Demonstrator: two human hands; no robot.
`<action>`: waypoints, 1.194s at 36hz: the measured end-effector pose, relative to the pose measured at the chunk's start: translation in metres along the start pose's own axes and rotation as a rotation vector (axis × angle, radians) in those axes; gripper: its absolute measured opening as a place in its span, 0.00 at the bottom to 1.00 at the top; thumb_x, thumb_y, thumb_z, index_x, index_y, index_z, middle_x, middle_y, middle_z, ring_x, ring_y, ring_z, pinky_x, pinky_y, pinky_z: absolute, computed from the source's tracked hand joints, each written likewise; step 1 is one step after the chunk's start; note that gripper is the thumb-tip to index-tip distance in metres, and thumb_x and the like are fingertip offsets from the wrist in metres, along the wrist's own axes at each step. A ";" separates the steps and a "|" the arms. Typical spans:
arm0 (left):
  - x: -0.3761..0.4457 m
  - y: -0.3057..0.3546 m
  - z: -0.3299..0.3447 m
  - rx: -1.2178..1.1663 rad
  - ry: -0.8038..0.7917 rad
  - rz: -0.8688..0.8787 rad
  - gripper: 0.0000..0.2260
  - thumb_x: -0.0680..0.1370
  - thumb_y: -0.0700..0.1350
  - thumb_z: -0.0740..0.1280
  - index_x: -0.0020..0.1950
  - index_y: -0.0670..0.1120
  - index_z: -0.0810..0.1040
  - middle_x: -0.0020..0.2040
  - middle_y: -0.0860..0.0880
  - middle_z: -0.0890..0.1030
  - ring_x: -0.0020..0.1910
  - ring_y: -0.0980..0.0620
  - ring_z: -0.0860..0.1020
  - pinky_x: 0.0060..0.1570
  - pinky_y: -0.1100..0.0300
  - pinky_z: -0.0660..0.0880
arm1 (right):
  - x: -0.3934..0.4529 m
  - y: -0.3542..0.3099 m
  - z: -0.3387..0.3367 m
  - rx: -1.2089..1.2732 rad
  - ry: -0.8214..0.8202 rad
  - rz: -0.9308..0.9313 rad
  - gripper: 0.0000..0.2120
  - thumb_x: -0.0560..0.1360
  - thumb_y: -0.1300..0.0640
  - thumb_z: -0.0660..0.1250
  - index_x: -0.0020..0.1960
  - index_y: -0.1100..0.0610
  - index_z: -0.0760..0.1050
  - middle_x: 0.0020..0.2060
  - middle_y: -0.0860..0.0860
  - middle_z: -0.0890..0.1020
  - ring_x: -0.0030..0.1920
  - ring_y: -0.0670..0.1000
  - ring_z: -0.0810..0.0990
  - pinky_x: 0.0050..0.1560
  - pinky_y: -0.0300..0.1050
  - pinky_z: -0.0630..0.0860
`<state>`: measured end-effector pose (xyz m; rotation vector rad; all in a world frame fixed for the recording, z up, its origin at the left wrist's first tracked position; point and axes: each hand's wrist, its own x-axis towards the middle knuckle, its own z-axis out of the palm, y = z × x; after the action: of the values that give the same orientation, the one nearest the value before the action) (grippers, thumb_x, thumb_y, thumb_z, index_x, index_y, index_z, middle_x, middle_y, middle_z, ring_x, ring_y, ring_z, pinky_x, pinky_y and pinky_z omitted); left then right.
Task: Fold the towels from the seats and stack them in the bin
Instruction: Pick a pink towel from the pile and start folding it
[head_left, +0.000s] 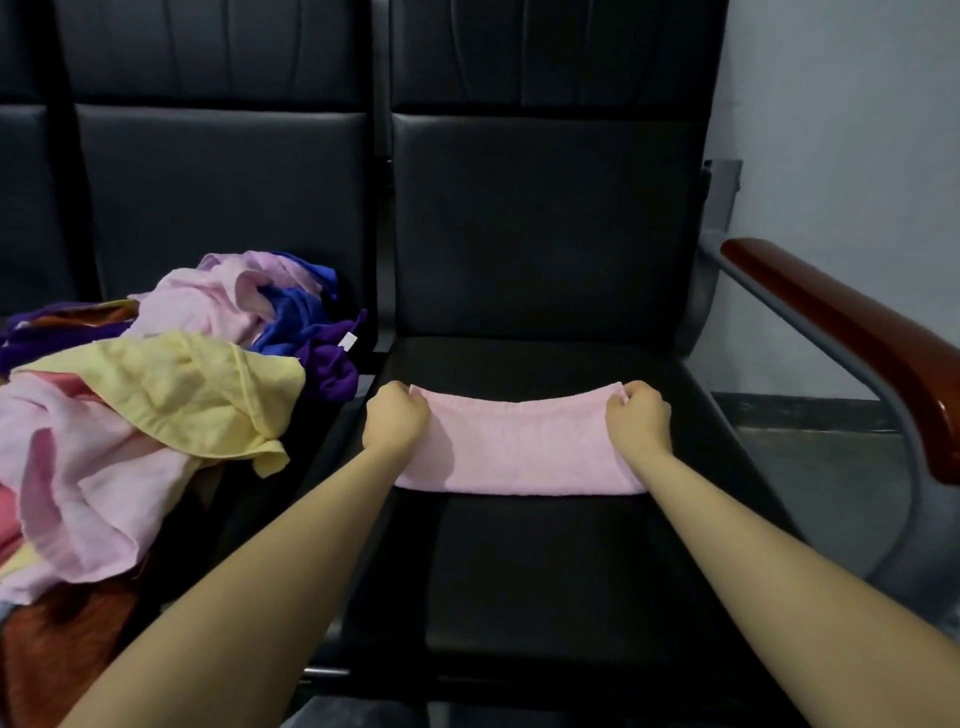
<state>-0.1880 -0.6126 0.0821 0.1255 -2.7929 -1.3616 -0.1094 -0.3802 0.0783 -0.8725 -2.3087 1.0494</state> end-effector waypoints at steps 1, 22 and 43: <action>0.001 0.001 0.001 0.010 -0.004 -0.001 0.14 0.82 0.44 0.56 0.56 0.37 0.75 0.55 0.38 0.78 0.54 0.40 0.76 0.47 0.56 0.70 | 0.001 -0.001 0.001 -0.001 -0.020 -0.013 0.07 0.81 0.61 0.57 0.46 0.60 0.72 0.45 0.58 0.77 0.39 0.49 0.74 0.43 0.44 0.71; -0.035 -0.009 0.009 0.637 -0.090 -0.128 0.18 0.80 0.46 0.56 0.68 0.40 0.67 0.68 0.41 0.64 0.68 0.43 0.64 0.66 0.55 0.61 | -0.040 0.004 0.031 -0.525 -0.625 -0.509 0.21 0.82 0.47 0.52 0.75 0.43 0.59 0.77 0.45 0.56 0.76 0.46 0.51 0.76 0.51 0.45; -0.046 0.033 0.003 0.058 -0.069 0.348 0.14 0.82 0.52 0.58 0.54 0.40 0.70 0.45 0.44 0.78 0.38 0.48 0.76 0.32 0.56 0.68 | -0.062 -0.018 0.027 -0.037 -0.518 -0.267 0.14 0.77 0.53 0.63 0.62 0.47 0.75 0.62 0.45 0.74 0.61 0.47 0.75 0.66 0.49 0.69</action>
<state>-0.1439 -0.5861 0.1067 -0.3946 -2.7362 -1.2209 -0.0898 -0.4461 0.0674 -0.3051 -2.7725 1.2206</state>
